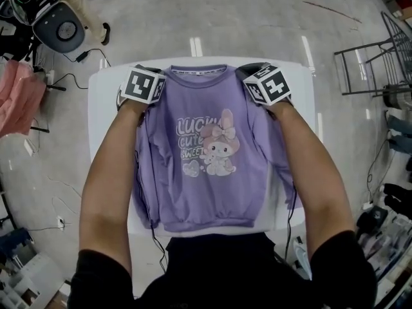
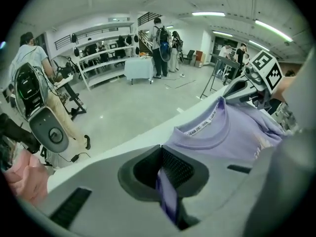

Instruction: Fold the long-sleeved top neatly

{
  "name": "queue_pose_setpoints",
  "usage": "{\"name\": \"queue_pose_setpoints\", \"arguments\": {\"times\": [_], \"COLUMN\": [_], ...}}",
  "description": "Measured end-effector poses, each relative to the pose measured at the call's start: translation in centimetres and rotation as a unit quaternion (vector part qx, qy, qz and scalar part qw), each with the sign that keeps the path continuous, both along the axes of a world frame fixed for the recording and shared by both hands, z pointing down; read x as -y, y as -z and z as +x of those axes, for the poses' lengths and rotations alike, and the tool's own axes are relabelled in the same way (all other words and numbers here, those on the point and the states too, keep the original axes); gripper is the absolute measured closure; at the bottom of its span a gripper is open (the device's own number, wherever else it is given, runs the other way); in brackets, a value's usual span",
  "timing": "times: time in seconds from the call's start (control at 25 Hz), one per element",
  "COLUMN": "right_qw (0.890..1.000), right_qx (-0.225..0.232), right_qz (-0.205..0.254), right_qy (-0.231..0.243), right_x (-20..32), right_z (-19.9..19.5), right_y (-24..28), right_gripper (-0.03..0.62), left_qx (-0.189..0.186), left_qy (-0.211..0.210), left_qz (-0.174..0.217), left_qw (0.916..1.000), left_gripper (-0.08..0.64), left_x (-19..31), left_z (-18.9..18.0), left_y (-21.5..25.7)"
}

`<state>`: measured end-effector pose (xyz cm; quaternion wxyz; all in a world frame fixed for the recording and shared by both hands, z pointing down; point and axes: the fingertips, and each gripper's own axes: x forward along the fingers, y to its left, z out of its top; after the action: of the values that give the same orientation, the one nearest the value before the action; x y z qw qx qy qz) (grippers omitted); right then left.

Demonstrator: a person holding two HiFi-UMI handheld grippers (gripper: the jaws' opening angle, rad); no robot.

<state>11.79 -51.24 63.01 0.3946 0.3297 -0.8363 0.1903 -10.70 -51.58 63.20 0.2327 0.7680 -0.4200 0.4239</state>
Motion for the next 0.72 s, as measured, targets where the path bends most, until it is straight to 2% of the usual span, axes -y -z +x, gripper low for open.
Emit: {"name": "queue_pose_setpoints", "arguments": {"times": [0.16, 0.24, 0.36, 0.52, 0.64, 0.72], "right_qw": [1.000, 1.000, 0.999, 0.998, 0.997, 0.996], "right_qx": [0.005, 0.012, 0.034, 0.042, 0.042, 0.037], "right_qz": [-0.004, 0.006, 0.021, 0.034, 0.028, 0.017], "right_qy": [-0.007, -0.014, -0.027, -0.042, -0.060, -0.074], "right_x": [0.4, 0.4, 0.0, -1.6, -4.2, -6.5], "right_z": [0.9, 1.1, 2.1, 4.6, 7.3, 9.1], "right_y": [0.0, 0.8, 3.0, 5.1, 5.6, 5.1], "right_gripper": [0.565, 0.501, 0.490, 0.496, 0.518, 0.509], "left_qx": [-0.021, -0.039, -0.061, -0.060, -0.065, -0.067], "left_qy": [0.012, 0.008, -0.004, -0.008, 0.016, 0.039], "left_qz": [0.005, 0.010, 0.018, 0.033, 0.044, 0.037], "left_qw": [0.9997, 0.9992, 0.9979, 0.9976, 0.9968, 0.9963], "left_gripper": [0.549, 0.544, 0.486, 0.486, 0.486, 0.486], "left_x": [0.3, -0.1, -1.3, -3.4, -5.5, -7.7], "left_z": [0.7, 0.8, 0.5, -1.8, -4.5, -6.6], "left_y": [0.2, 0.9, 2.6, 4.9, 6.1, 5.8]}}
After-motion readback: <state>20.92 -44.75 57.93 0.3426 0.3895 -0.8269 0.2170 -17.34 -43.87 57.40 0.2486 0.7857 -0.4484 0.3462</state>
